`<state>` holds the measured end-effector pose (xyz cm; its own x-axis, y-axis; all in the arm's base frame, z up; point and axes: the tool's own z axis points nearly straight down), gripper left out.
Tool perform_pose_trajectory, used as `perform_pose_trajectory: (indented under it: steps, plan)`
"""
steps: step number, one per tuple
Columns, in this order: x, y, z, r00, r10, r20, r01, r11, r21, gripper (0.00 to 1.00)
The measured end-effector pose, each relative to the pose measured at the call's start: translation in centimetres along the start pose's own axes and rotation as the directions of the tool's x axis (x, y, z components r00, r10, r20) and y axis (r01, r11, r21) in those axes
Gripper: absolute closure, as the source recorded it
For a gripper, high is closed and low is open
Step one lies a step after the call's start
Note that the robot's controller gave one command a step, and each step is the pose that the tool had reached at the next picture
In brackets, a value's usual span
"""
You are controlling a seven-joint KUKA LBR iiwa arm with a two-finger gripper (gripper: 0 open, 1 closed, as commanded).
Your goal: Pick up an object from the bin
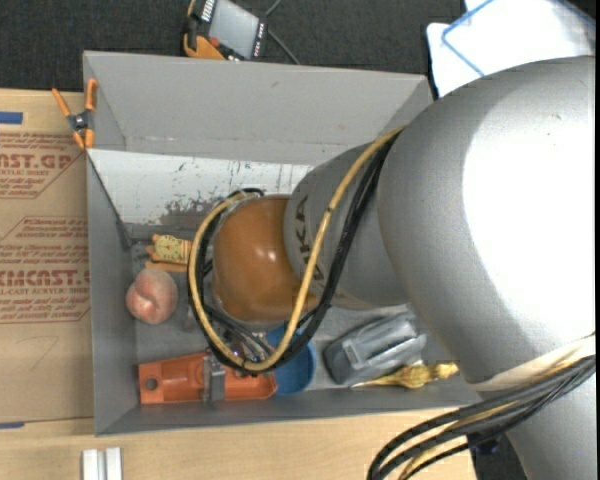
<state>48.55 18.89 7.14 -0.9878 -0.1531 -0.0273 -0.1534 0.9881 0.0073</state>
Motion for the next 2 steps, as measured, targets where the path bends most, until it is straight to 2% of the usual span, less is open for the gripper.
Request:
perform_pose_trajectory:
  steps: [1,2]
  plan:
    - [-1.73,-1.59,-0.11,1.0,-0.017,-0.022,0.017,1.0,0.003,1.0]
    - [-1.72,-1.59,-0.14,1.0,-0.017,-0.022,0.017,1.0,0.003,1.0]
